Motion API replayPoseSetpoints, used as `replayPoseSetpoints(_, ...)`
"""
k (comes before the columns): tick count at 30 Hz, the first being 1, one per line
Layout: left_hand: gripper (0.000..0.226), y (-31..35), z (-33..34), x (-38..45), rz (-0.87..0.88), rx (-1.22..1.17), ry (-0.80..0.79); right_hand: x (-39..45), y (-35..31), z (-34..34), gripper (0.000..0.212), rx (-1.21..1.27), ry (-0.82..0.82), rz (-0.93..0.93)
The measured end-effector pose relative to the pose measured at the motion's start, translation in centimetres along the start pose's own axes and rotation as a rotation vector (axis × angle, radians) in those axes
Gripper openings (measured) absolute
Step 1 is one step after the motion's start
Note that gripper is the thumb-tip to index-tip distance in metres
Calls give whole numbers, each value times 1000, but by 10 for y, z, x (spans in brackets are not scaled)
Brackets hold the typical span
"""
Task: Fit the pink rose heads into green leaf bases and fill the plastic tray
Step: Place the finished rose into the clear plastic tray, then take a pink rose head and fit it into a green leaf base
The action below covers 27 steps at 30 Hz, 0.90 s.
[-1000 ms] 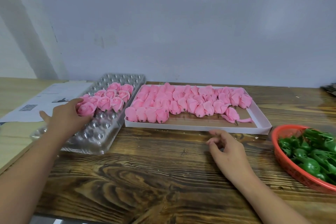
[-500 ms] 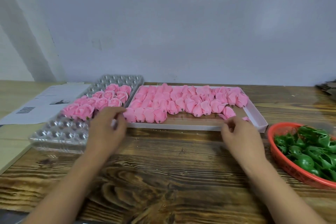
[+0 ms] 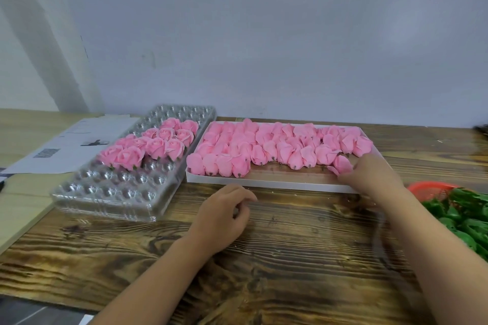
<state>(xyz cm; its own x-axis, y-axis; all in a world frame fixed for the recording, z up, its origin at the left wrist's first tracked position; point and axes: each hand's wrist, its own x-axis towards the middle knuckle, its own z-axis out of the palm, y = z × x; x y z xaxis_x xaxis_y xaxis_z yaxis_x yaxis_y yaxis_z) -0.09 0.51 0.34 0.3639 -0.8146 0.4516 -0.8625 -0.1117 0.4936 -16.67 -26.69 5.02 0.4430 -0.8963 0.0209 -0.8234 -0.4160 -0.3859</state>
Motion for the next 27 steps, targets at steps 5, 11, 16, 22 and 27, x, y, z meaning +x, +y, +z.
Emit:
replayPoseSetpoints(5, 22, 0, 2, -1, 8, 4, -16, 4, 1, 5, 30, 7, 9, -7)
replayPoseSetpoints(11, 23, -2, 2, 1, -16, -11, 18, 16, 6, 7, 25, 100, 12, 7)
replayPoseSetpoints(16, 23, -2, 2, 1, -26, -22, 16, 21, 11, 14, 36, 141, 44, -27)
replayPoseSetpoints(22, 21, -2, 2, 2, -40, -14, -2, 26, 8, 22, 39, 59, 72, -70)
replayPoseSetpoints(27, 20, -1, 1, 1, -45, -25, -1, 35, 2, 22, 26, -27, 39, -40)
